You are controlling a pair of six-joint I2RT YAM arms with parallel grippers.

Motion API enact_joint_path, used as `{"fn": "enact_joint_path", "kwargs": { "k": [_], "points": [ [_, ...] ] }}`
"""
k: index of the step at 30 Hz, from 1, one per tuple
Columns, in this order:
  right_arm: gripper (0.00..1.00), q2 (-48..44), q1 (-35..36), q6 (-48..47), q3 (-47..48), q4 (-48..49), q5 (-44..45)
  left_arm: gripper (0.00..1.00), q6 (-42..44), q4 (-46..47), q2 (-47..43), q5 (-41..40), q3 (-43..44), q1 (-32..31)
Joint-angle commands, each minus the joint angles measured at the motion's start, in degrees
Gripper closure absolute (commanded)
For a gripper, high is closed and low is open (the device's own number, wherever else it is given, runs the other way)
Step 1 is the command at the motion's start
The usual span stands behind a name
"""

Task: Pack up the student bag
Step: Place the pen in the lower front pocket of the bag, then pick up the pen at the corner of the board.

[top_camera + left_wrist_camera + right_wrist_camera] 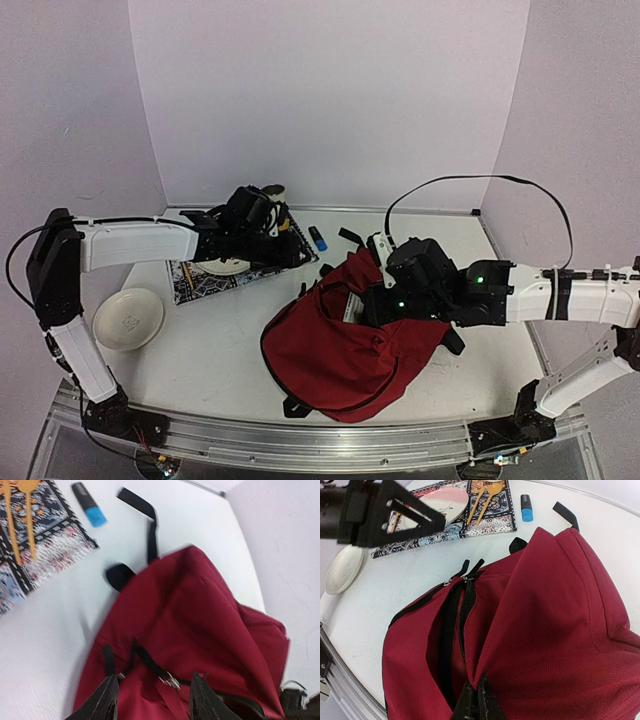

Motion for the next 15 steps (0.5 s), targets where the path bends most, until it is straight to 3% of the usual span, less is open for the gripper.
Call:
{"fn": "enact_joint_path", "kwargs": {
  "k": [1,15],
  "points": [
    [1.0,-1.35,0.52,0.69,-0.72,0.27,-0.57,0.51,3.84,-1.27,6.88,-4.61,9.29,1.85],
    [1.0,0.13,0.5,0.74,0.72,0.62,-2.79,0.5,9.69,-4.61,34.52,-17.11,40.46,3.93]
  ]
}}
